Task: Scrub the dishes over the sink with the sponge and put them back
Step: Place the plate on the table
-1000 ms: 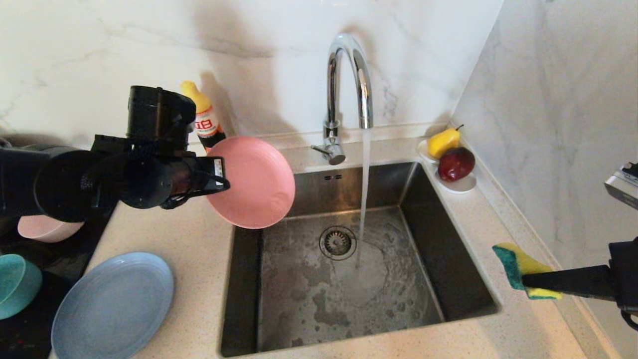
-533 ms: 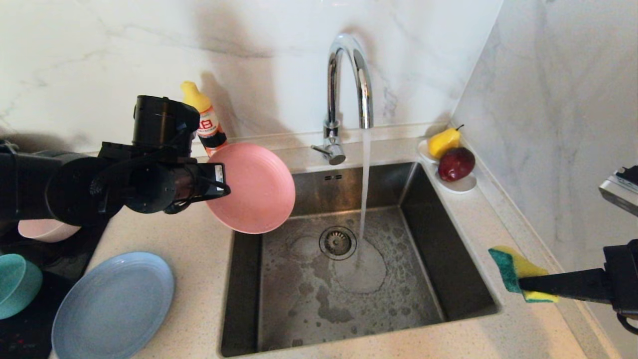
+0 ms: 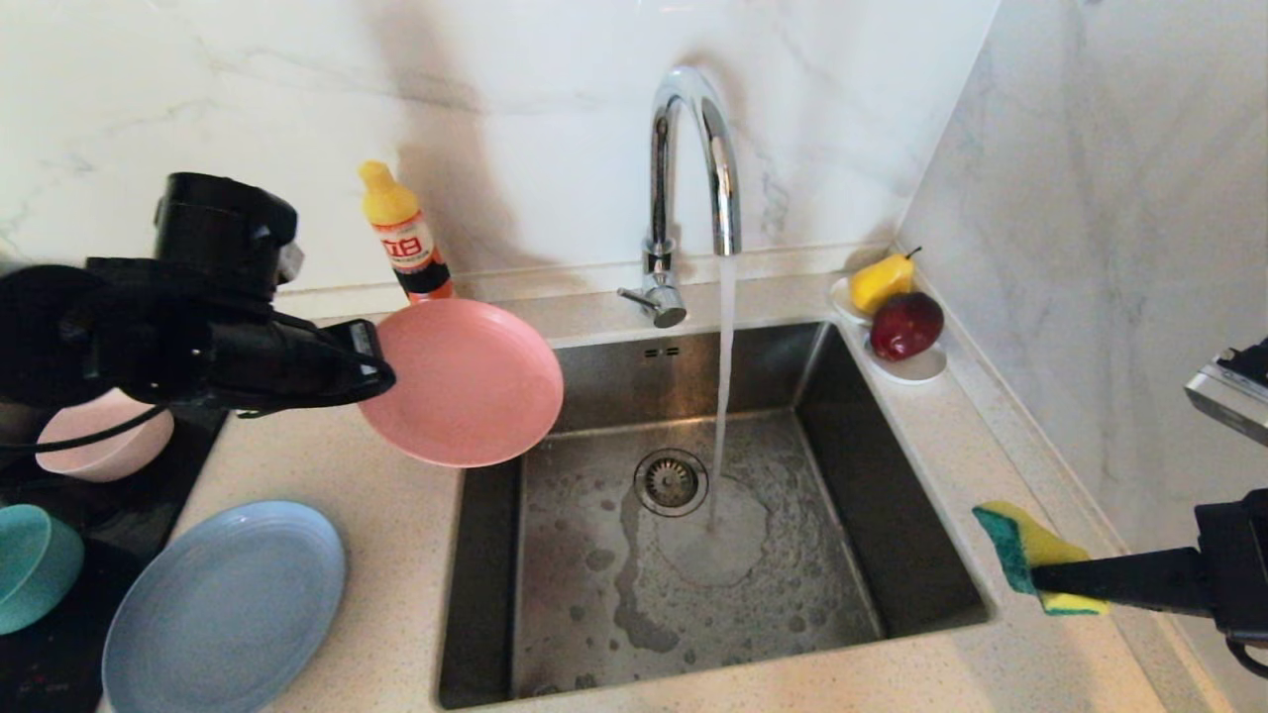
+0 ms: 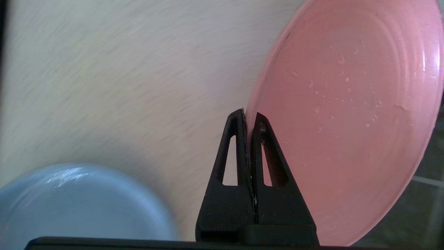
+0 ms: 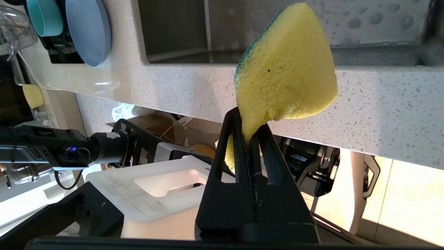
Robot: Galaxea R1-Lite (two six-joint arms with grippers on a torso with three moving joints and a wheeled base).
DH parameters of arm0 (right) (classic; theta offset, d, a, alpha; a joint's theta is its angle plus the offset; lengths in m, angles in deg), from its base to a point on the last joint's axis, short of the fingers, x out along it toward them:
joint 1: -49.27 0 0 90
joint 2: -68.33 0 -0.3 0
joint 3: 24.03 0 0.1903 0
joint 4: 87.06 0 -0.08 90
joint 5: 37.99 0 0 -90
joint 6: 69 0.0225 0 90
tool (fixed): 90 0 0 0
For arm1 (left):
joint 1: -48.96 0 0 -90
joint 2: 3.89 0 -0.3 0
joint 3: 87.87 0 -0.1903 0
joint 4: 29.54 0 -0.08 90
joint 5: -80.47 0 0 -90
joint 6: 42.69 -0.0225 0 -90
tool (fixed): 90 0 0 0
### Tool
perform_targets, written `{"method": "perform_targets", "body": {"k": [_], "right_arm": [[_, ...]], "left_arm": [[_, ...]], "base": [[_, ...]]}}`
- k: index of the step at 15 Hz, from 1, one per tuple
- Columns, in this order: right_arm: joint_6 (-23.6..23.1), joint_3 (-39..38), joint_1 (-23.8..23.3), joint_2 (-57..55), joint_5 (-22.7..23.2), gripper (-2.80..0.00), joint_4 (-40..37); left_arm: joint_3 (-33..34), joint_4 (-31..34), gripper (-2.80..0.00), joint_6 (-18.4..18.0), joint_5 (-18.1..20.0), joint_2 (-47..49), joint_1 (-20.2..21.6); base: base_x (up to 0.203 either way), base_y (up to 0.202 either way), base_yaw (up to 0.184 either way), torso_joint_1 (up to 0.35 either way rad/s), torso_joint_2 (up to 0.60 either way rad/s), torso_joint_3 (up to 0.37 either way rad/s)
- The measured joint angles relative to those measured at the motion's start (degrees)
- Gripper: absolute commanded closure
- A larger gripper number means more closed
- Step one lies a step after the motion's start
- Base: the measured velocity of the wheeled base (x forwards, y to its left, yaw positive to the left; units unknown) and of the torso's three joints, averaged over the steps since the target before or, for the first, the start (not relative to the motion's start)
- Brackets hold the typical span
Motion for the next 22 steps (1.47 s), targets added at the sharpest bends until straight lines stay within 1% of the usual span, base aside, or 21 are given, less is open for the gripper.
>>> {"method": "perform_targets", "body": {"k": [1,3,4,6,10,12,15,17,19,22], "right_arm": [[-0.02,0.11,0.0,-0.16,0.05,0.0,-0.01],[-0.02,0.43,0.0,-0.81,0.11,0.0,0.18],[0.04,0.45,0.0,-1.23,0.15,0.0,1.05],[0.2,-0.29,0.02,-2.16,0.5,0.0,4.19],[0.01,-1.05,0.02,-3.53,0.54,0.0,4.8],[-0.02,-1.11,0.02,-3.84,0.57,0.0,4.87],[0.07,-1.28,0.02,-4.02,0.9,0.0,4.8],[0.07,-1.39,0.02,-4.06,1.29,0.0,4.8],[0.13,-1.34,-0.05,-4.06,1.51,0.0,4.84],[0.07,-0.65,-0.59,-4.02,1.62,0.0,4.88]], "left_arm": [[-0.84,2.74,0.0,0.77,3.06,-0.9,3.09],[-1.64,6.76,0.0,1.12,9.05,-3.08,9.73],[-1.56,7.44,0.0,0.93,10.82,-3.89,12.48],[-0.32,7.74,0.0,0.18,12.56,-4.91,18.18],[2.32,6.72,0.0,-1.16,16.63,-4.62,26.87],[2.88,4.45,0.0,-1.58,19.34,-2.83,30.57],[3.38,0.36,0.0,-1.44,20.58,1.18,32.65],[3.54,-2.95,0.0,-0.91,22.98,4.38,33.16],[2.9,-5.69,0.0,0.85,25.7,7.61,33.64],[1.35,-7.77,0.0,1.84,26.16,11.28,34.02]], "base": [[0.0,0.0,0.0,0.0,0.0,0.0],[0.0,0.0,0.0,0.0,0.0,0.0],[0.0,0.0,0.0,0.0,0.0,0.0],[0.0,0.0,0.0,0.0,0.0,0.0],[0.0,0.0,0.0,0.0,0.0,0.0],[0.0,0.0,0.0,0.0,0.0,0.0],[0.0,0.0,0.0,0.0,0.0,0.0],[0.0,0.0,0.0,0.0,0.0,0.0],[0.0,0.0,0.0,0.0,0.0,0.0],[0.0,0.0,0.0,0.0,0.0,0.0]]}}
